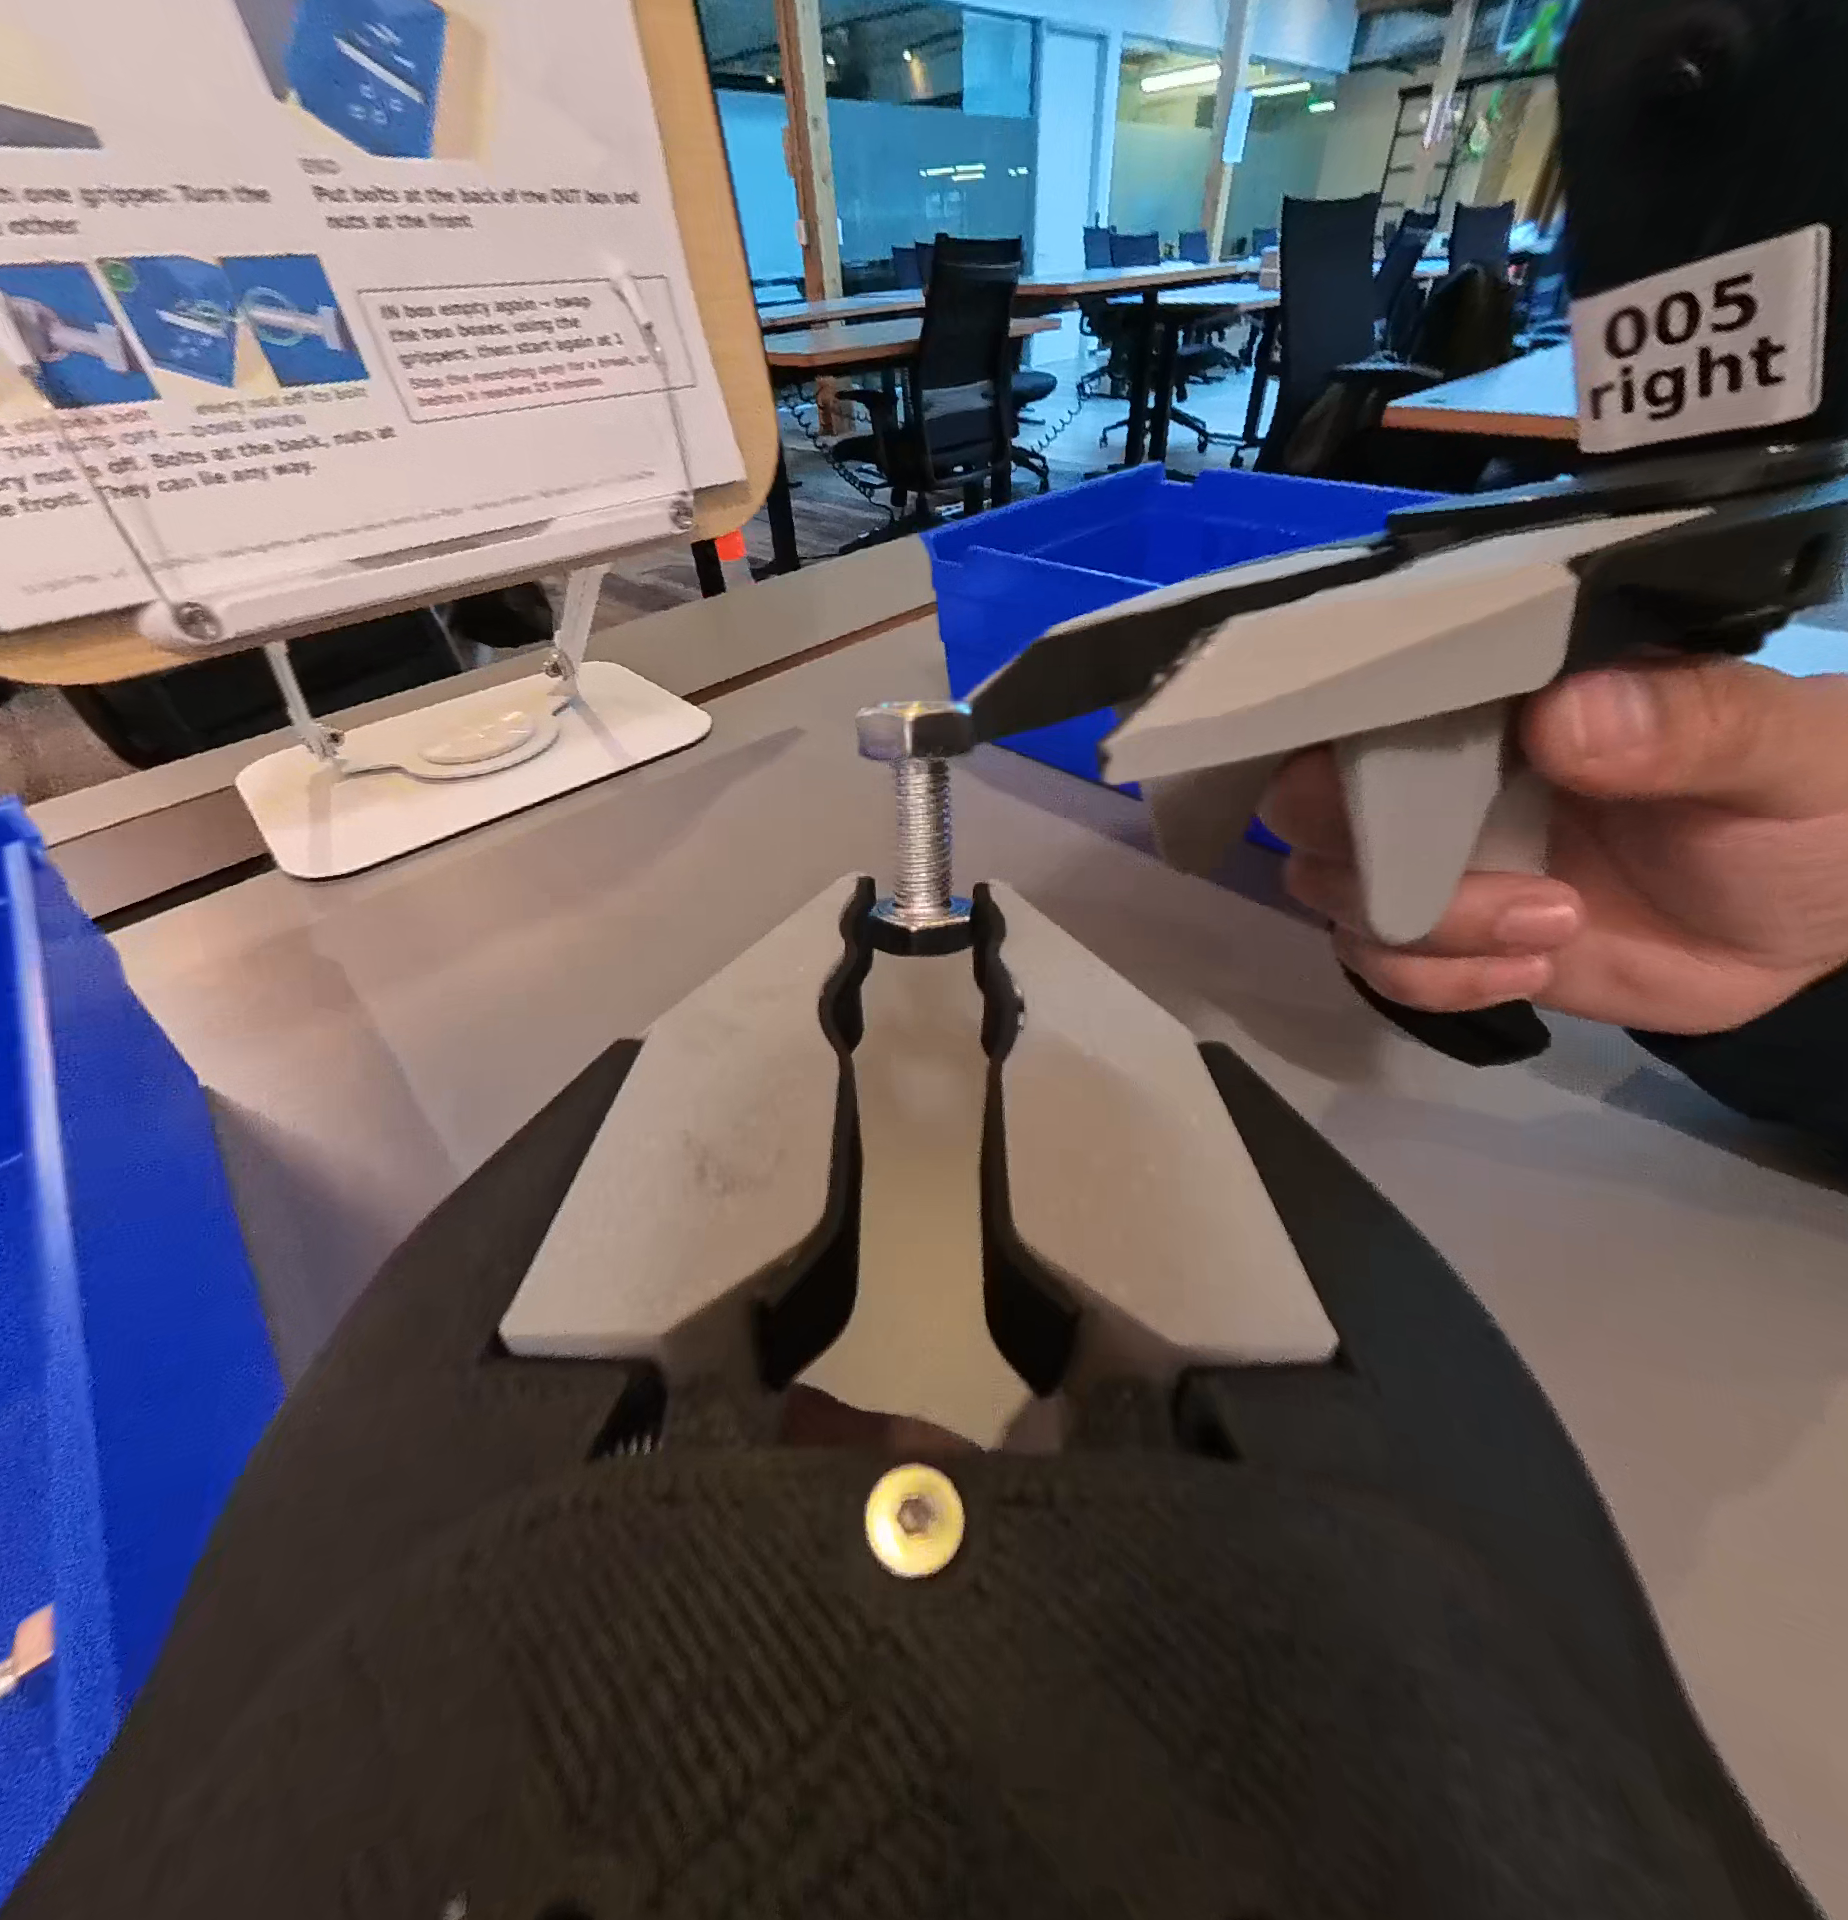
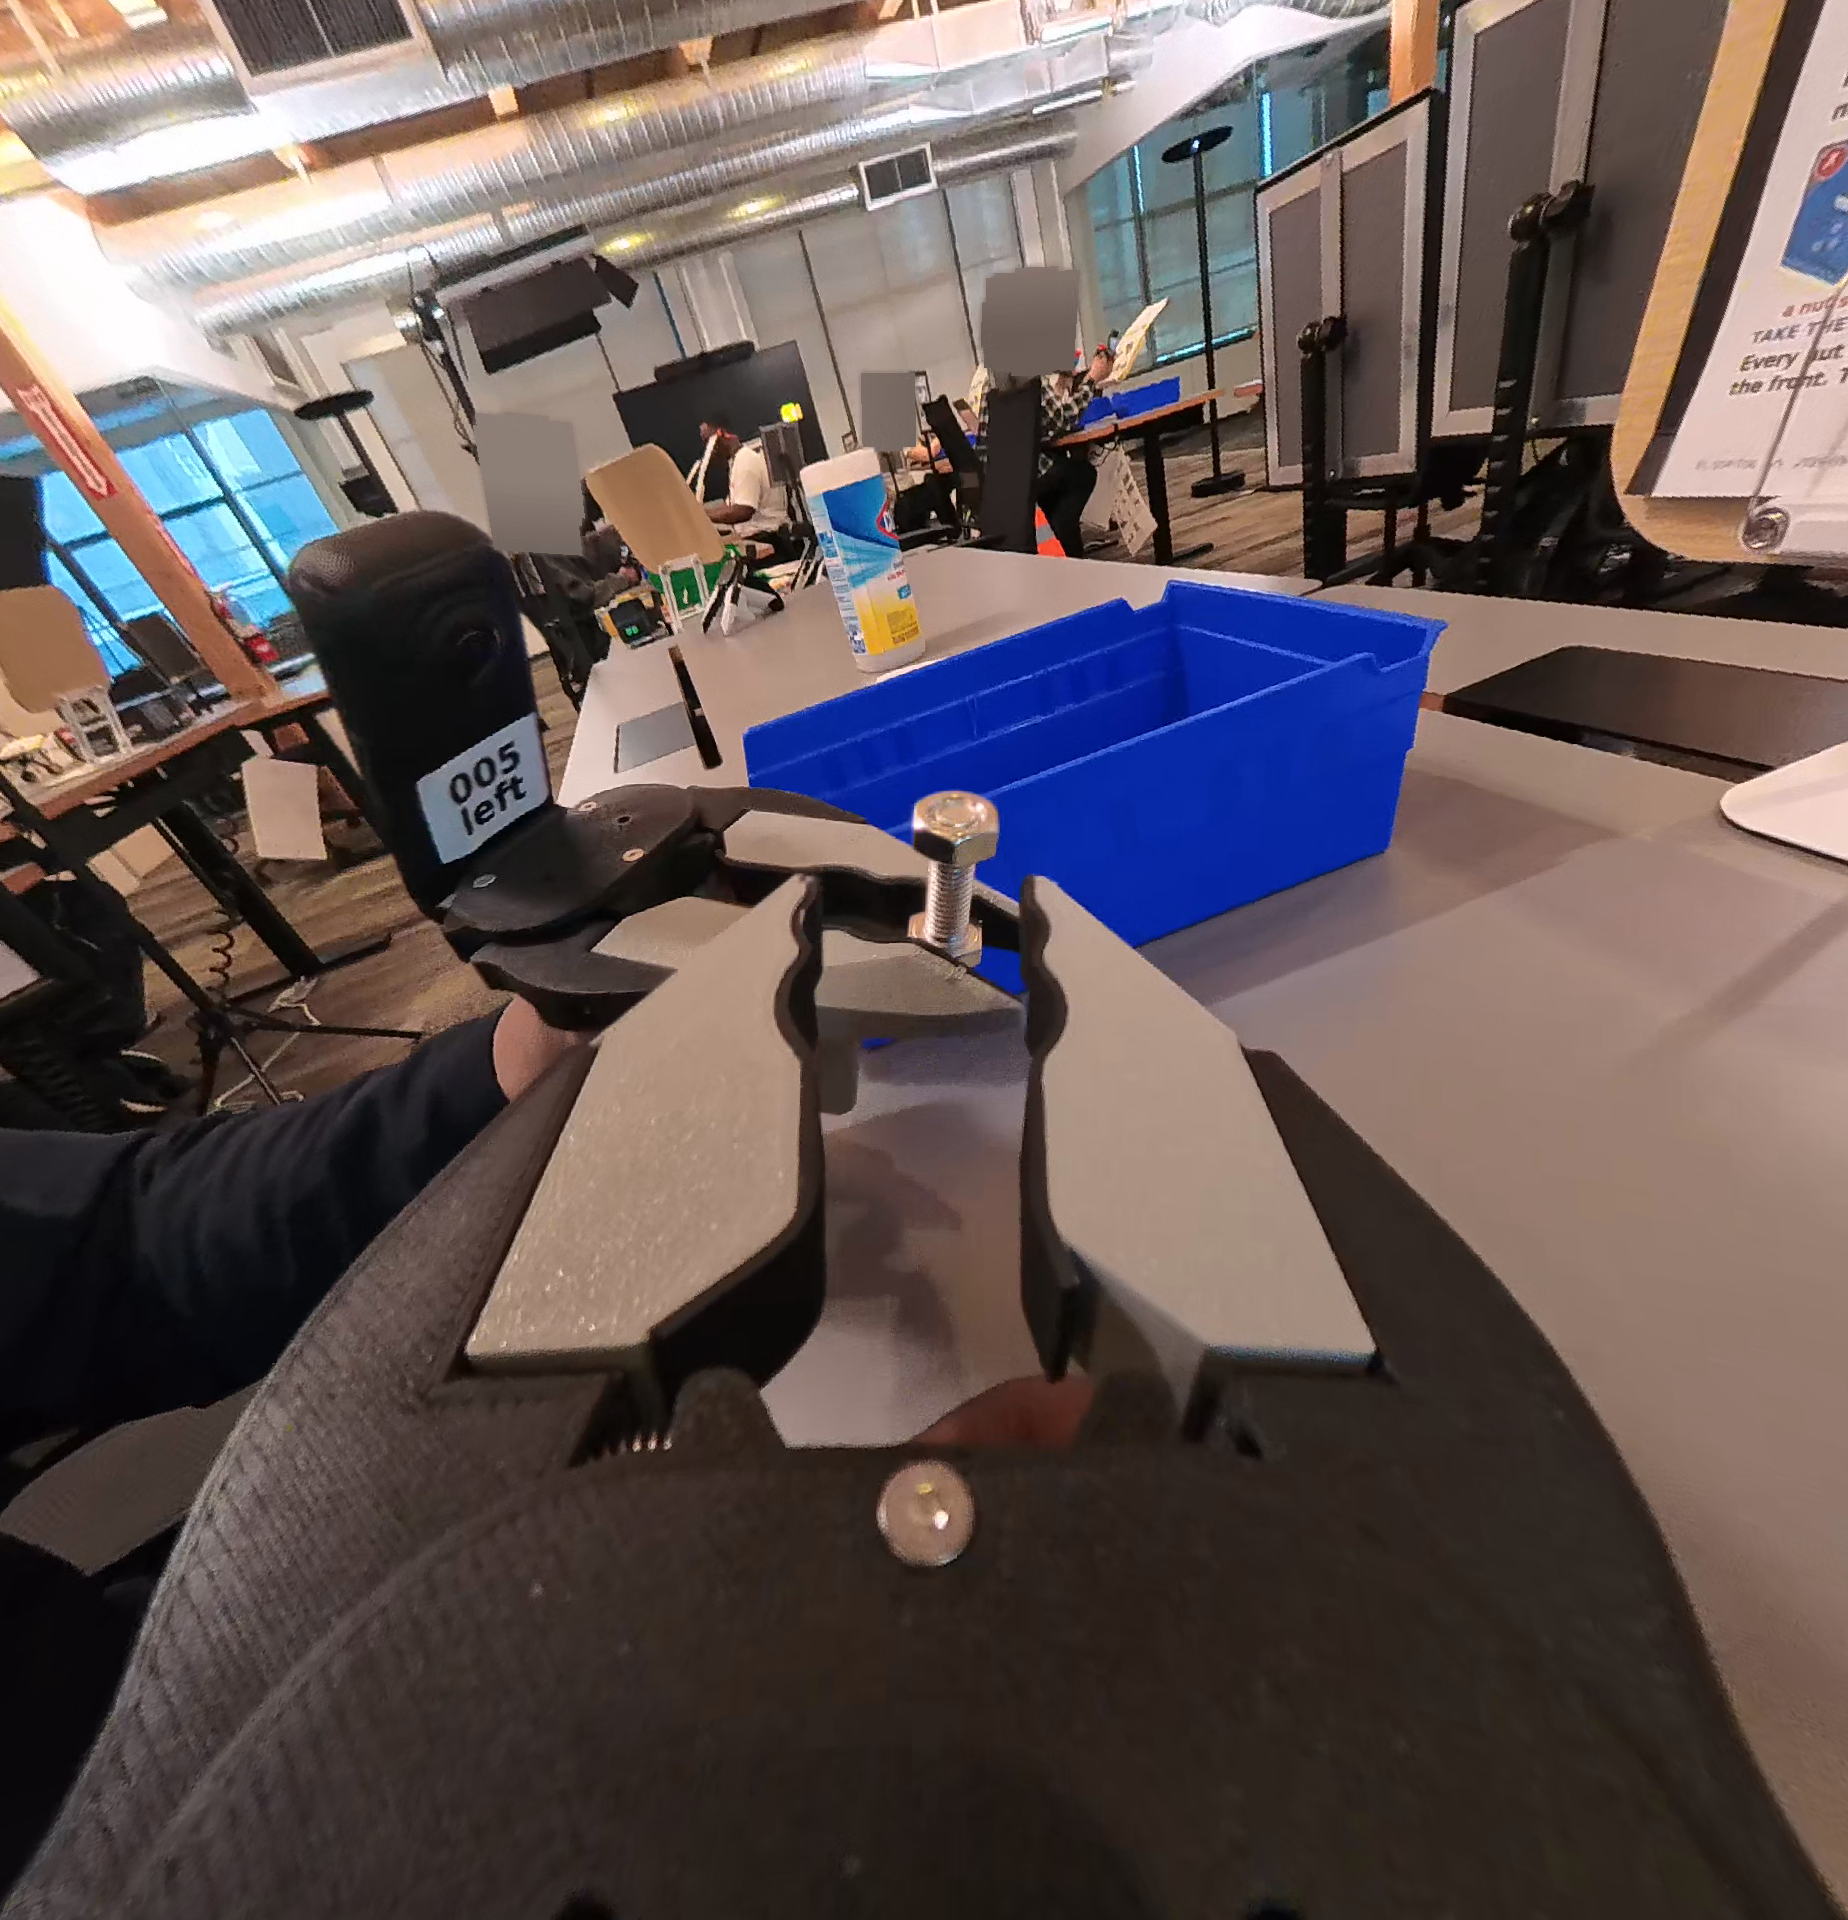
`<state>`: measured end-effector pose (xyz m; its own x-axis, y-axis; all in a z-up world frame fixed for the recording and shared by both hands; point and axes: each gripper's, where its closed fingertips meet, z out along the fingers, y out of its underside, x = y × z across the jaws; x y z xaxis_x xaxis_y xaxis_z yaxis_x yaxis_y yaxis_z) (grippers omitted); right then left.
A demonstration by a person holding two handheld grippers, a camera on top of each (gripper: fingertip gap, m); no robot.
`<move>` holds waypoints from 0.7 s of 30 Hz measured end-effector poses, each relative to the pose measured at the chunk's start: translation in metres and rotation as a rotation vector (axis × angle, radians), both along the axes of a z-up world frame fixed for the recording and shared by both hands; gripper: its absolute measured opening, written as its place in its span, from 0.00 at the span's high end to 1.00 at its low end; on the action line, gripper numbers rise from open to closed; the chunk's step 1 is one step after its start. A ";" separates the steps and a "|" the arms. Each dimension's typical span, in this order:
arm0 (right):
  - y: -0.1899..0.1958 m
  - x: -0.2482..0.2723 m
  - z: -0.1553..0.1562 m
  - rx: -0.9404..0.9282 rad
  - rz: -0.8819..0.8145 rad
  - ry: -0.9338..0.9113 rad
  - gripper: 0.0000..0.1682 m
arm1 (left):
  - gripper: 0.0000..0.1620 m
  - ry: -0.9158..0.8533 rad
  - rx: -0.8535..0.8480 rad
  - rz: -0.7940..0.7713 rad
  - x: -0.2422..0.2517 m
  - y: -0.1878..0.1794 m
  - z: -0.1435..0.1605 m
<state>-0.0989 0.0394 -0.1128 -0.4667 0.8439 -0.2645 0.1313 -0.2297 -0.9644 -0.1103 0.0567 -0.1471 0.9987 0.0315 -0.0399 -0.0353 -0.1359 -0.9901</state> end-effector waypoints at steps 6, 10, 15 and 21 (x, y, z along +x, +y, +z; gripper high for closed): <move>-0.014 -0.007 -0.008 0.034 0.017 -0.021 0.76 | 0.90 0.040 -0.042 -0.064 0.020 0.007 -0.009; -0.013 -0.006 -0.008 0.056 0.009 -0.017 0.77 | 0.90 0.053 -0.039 -0.091 0.028 0.009 -0.009; -0.004 -0.001 -0.002 0.039 -0.006 -0.003 0.78 | 0.90 -0.004 -0.003 -0.021 0.005 0.002 0.000; -0.009 -0.002 -0.001 0.038 0.003 0.003 0.77 | 0.90 0.005 -0.021 -0.024 0.007 0.003 -0.004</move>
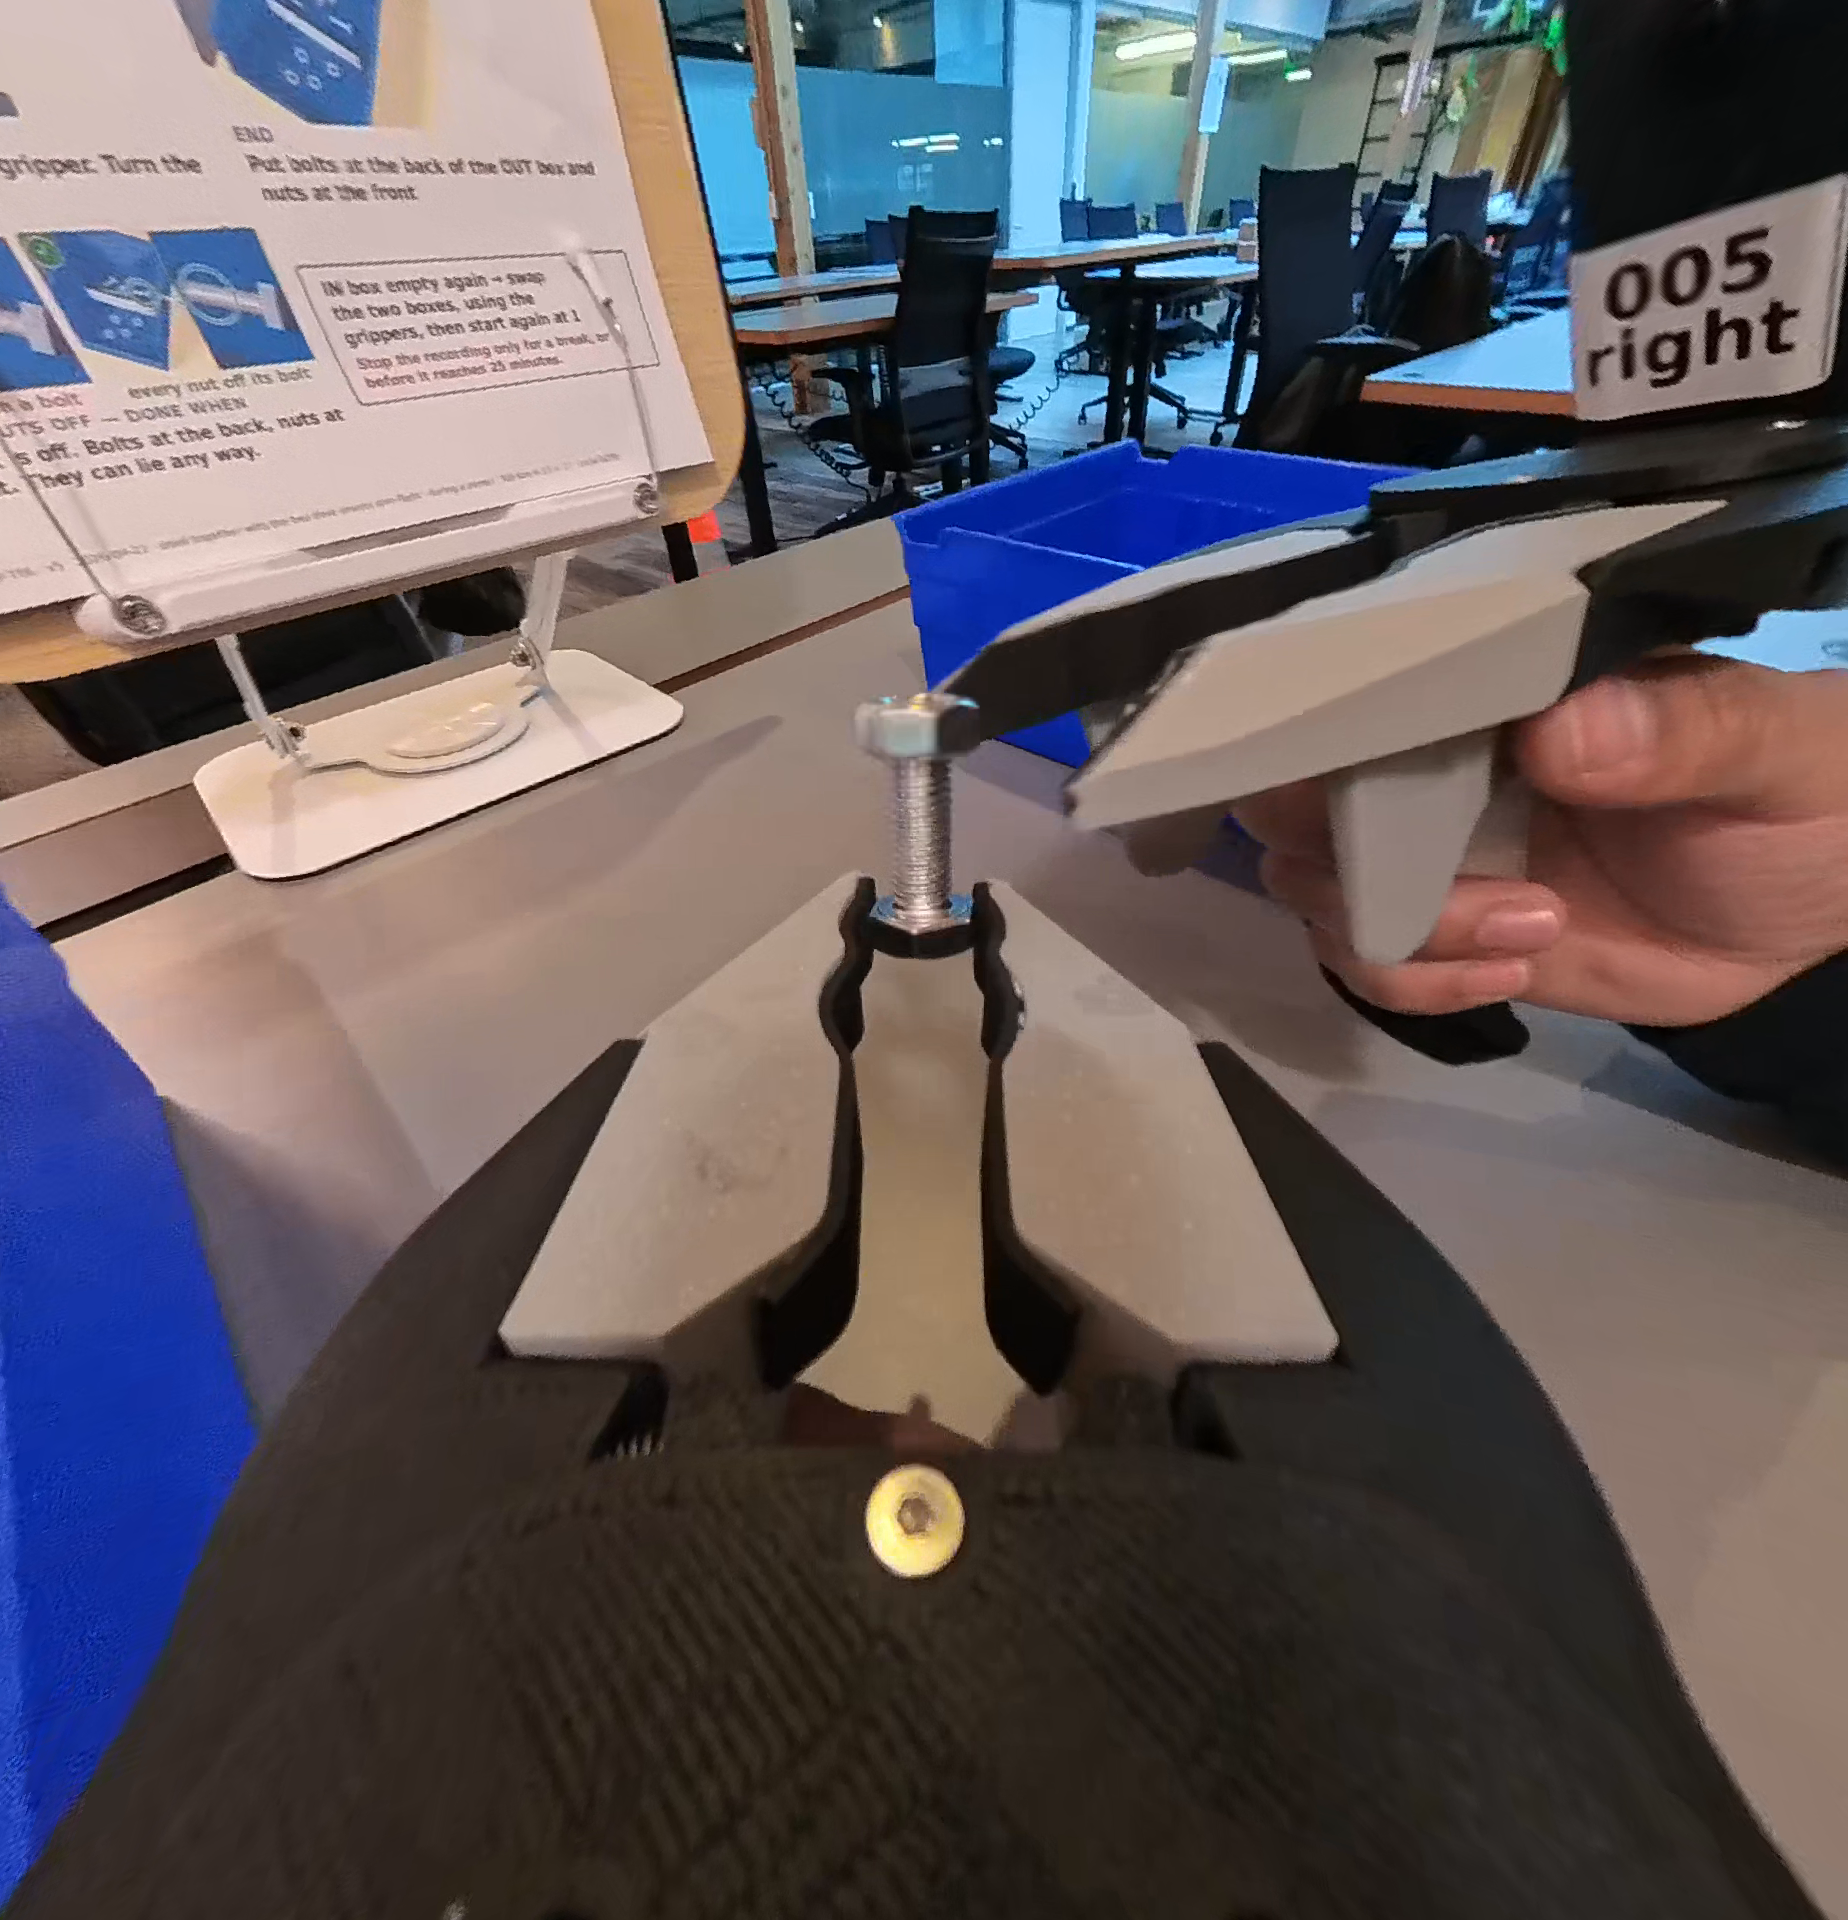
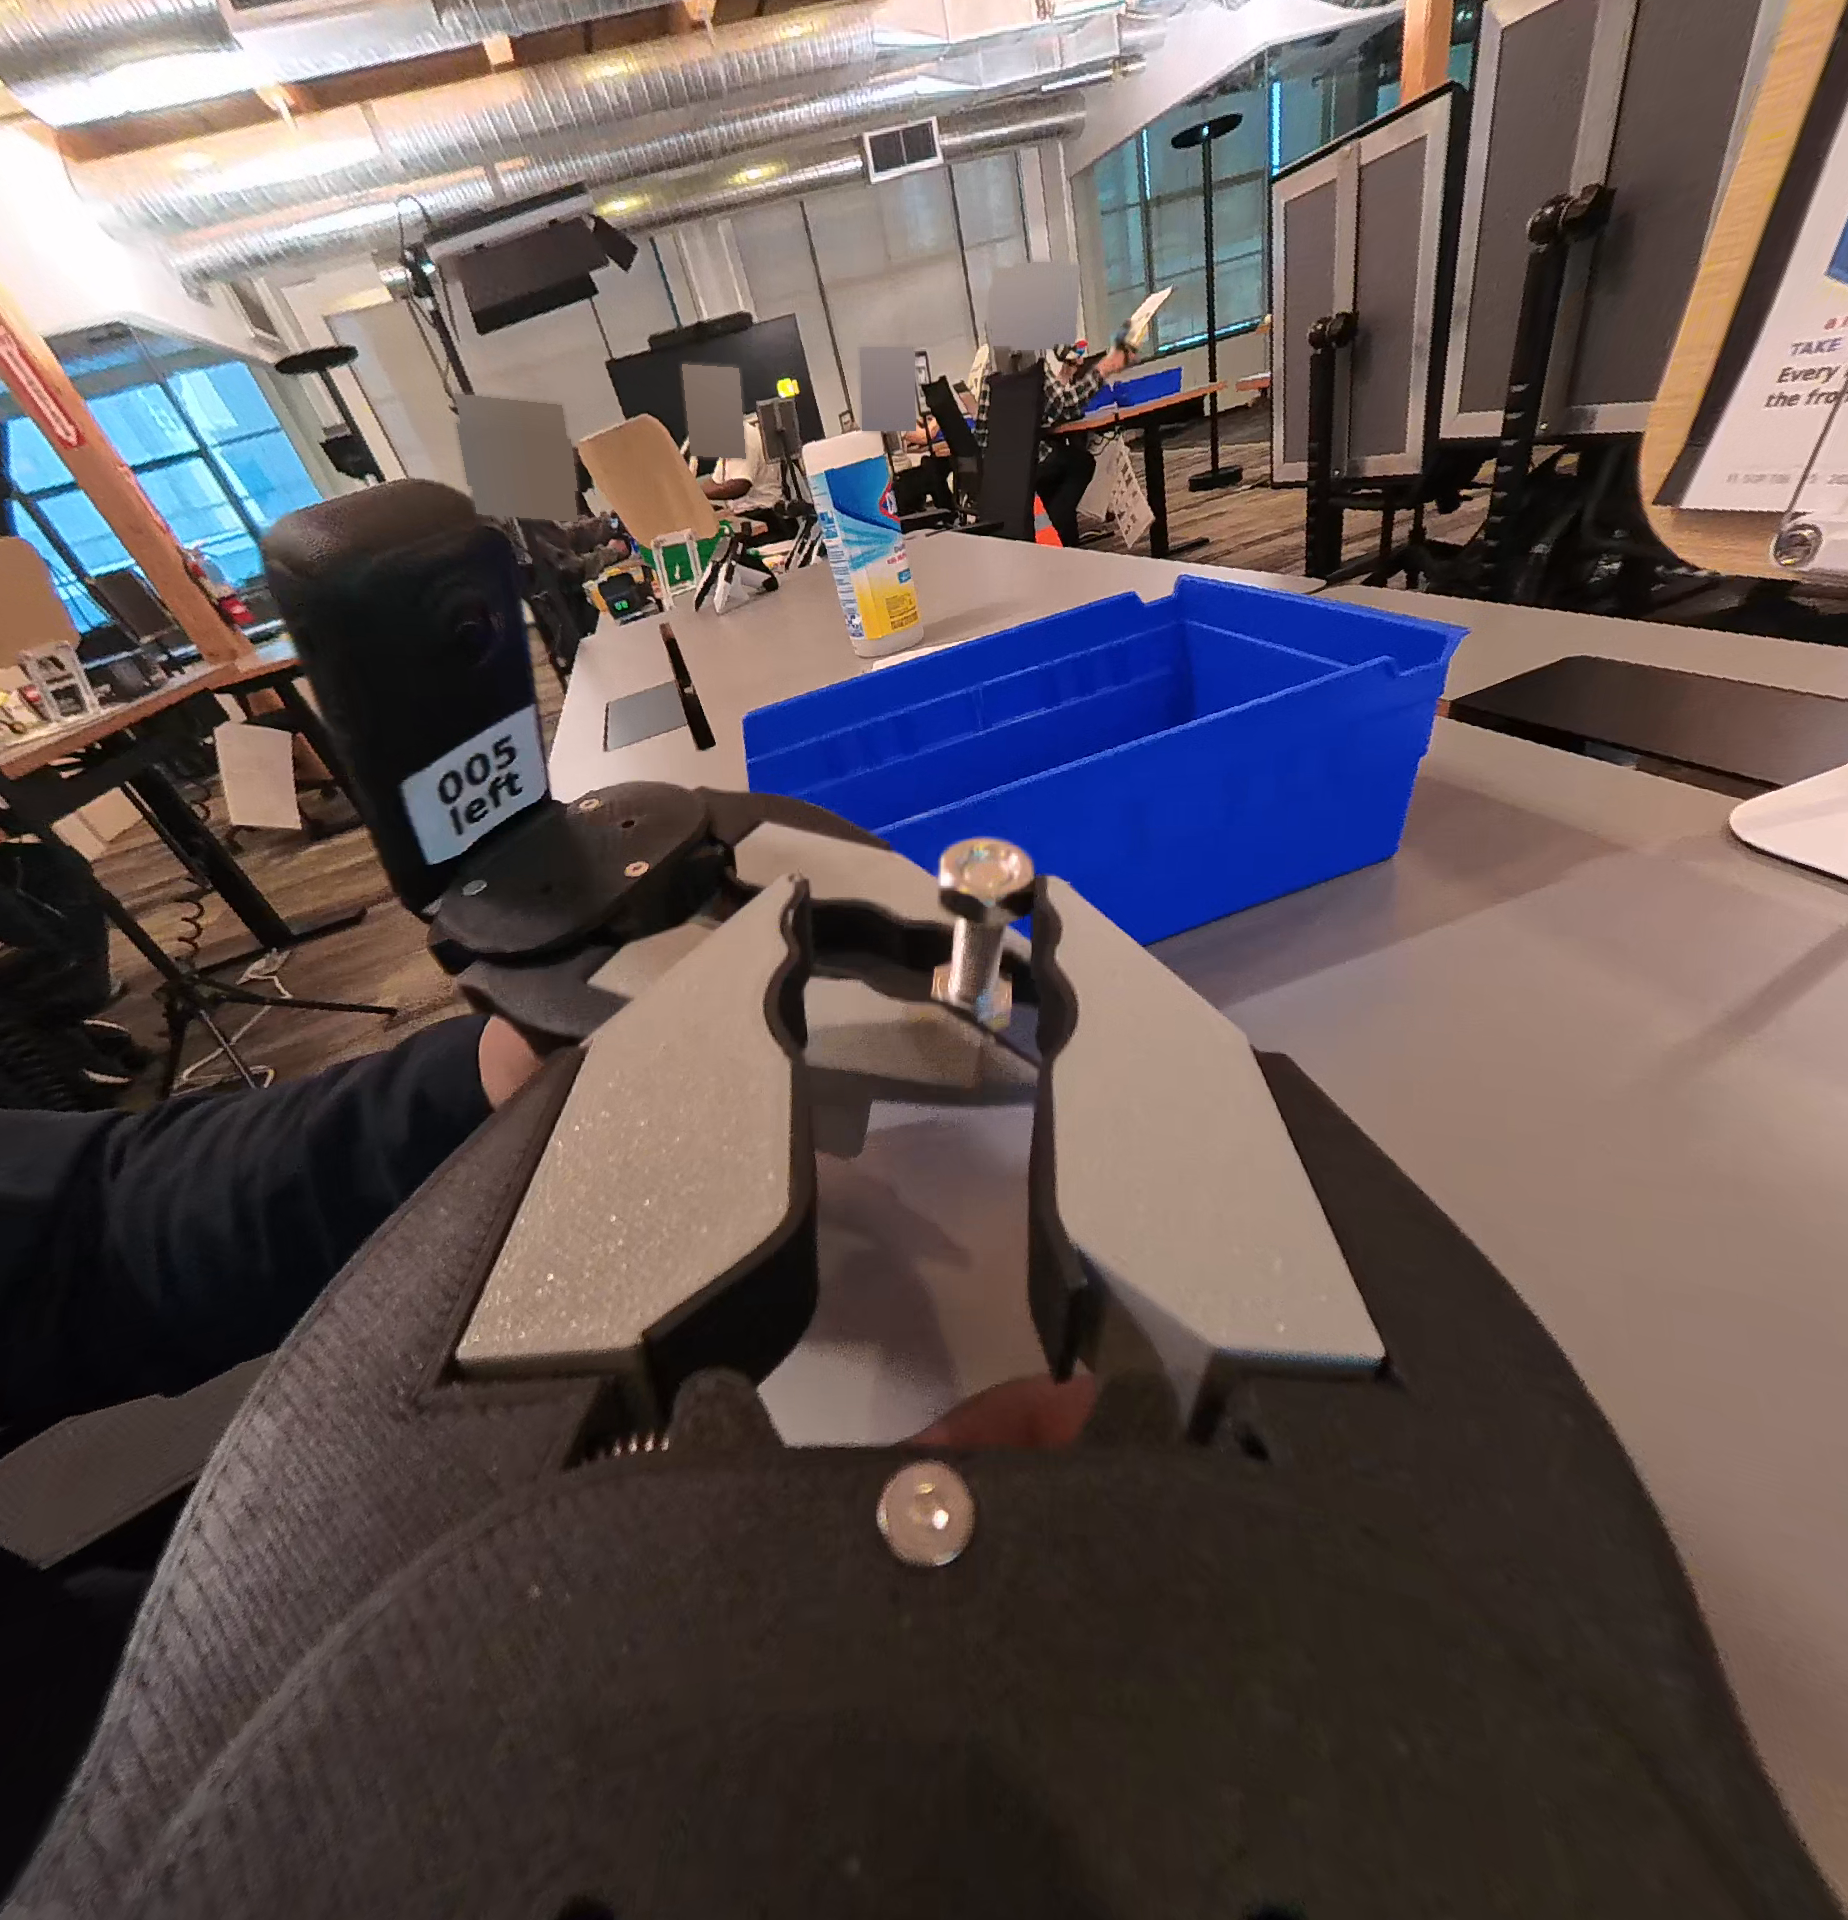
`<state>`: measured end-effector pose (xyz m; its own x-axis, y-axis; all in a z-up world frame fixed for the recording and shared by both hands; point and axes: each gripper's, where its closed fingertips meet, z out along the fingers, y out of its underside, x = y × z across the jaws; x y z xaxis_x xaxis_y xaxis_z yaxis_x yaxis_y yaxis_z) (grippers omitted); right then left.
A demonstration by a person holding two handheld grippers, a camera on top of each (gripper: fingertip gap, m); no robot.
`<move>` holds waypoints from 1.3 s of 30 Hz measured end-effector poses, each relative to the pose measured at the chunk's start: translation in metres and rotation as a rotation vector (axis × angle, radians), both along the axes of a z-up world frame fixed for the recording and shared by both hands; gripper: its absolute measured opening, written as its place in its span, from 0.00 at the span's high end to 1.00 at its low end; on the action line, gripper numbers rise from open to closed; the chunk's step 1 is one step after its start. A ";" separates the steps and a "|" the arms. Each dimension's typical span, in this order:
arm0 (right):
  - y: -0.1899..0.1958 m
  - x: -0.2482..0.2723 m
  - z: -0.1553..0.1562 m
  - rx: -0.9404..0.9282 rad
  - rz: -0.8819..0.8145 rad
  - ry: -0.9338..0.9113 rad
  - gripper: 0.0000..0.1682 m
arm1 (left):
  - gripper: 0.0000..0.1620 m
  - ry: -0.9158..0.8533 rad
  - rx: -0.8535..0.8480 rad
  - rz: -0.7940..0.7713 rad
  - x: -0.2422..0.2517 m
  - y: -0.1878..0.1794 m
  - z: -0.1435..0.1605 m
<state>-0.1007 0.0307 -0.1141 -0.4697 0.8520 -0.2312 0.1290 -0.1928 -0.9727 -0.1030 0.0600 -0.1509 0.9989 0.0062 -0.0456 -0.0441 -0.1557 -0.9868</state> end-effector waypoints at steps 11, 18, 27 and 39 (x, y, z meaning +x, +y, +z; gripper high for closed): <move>0.005 0.000 -0.001 -0.004 -0.016 -0.007 0.77 | 0.90 0.002 -0.001 0.022 -0.003 0.000 -0.001; -0.002 -0.004 -0.002 0.003 -0.008 -0.006 0.75 | 0.90 0.012 -0.021 -0.009 0.006 0.004 -0.005; 0.008 0.000 0.002 -0.011 -0.022 0.002 0.76 | 0.90 0.008 -0.004 0.021 -0.002 0.001 -0.001; -0.003 -0.004 -0.004 0.024 -0.007 -0.012 0.75 | 0.90 0.024 -0.029 -0.038 0.021 0.011 -0.007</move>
<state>-0.1048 0.0277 -0.1180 -0.4611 0.8607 -0.2160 0.1391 -0.1703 -0.9755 -0.0824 0.0708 -0.1579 0.9970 -0.0330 -0.0694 -0.0742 -0.1817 -0.9805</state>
